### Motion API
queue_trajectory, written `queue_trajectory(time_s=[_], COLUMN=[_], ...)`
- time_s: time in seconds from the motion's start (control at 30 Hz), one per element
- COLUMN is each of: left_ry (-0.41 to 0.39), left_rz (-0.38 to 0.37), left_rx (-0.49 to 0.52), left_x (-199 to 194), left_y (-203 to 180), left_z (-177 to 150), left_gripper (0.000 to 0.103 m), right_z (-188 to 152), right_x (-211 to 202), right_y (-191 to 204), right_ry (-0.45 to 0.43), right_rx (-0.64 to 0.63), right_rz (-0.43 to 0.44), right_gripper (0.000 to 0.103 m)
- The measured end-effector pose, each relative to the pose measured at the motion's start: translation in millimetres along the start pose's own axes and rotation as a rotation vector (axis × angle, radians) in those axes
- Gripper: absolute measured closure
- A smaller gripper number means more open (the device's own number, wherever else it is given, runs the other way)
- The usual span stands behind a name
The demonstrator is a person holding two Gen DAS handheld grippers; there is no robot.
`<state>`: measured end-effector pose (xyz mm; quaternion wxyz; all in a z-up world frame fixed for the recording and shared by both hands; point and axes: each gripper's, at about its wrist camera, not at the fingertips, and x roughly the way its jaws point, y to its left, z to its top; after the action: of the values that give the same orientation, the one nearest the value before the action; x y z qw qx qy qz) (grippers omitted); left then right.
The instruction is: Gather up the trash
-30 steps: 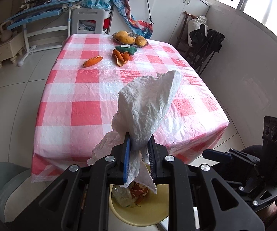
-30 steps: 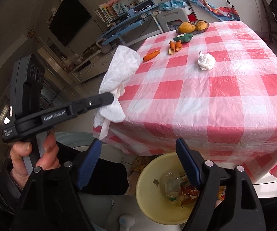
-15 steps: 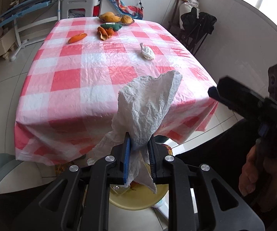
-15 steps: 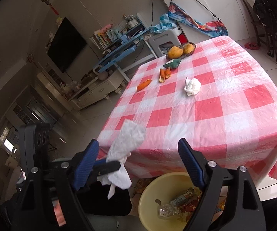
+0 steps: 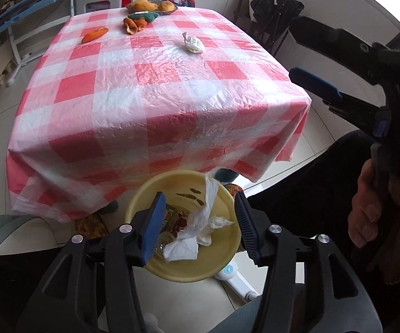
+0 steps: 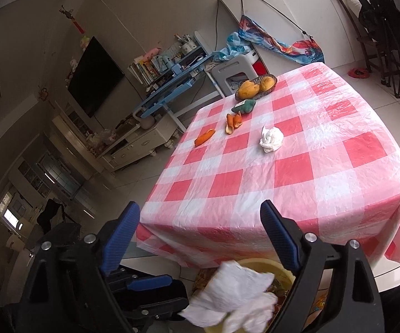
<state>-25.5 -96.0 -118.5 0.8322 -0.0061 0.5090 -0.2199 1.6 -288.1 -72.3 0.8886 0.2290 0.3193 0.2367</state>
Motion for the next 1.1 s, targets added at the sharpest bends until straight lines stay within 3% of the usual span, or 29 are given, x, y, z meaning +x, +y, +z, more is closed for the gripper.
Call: queue_trajectory(time_s=[0.3,0.47,1.1], left_ry=[-0.178,-0.238,-0.315], left_rz=[0.199,0.265,0.337], left_rx=[-0.052,-0.070,-0.123], left_x=[-22.2,-31.2,-40.6], left_y=[16.3,22.1,31.3], left_z=[13.5,16.4,15.3], left_gripper=[0.032,0.029,0.021], right_z=[-1.5,-2.8,-6.5], right_x=[1.6,1.9,7.1], right_y=[10.6,21.8,40.1], right_ry=[-0.015,-0.041,-0.062], right_rx=[-0.075,-0.151,-0.271], right_rz=[-0.044,-0.084,-0.130], right_gripper=[0.017,0.014,0.012])
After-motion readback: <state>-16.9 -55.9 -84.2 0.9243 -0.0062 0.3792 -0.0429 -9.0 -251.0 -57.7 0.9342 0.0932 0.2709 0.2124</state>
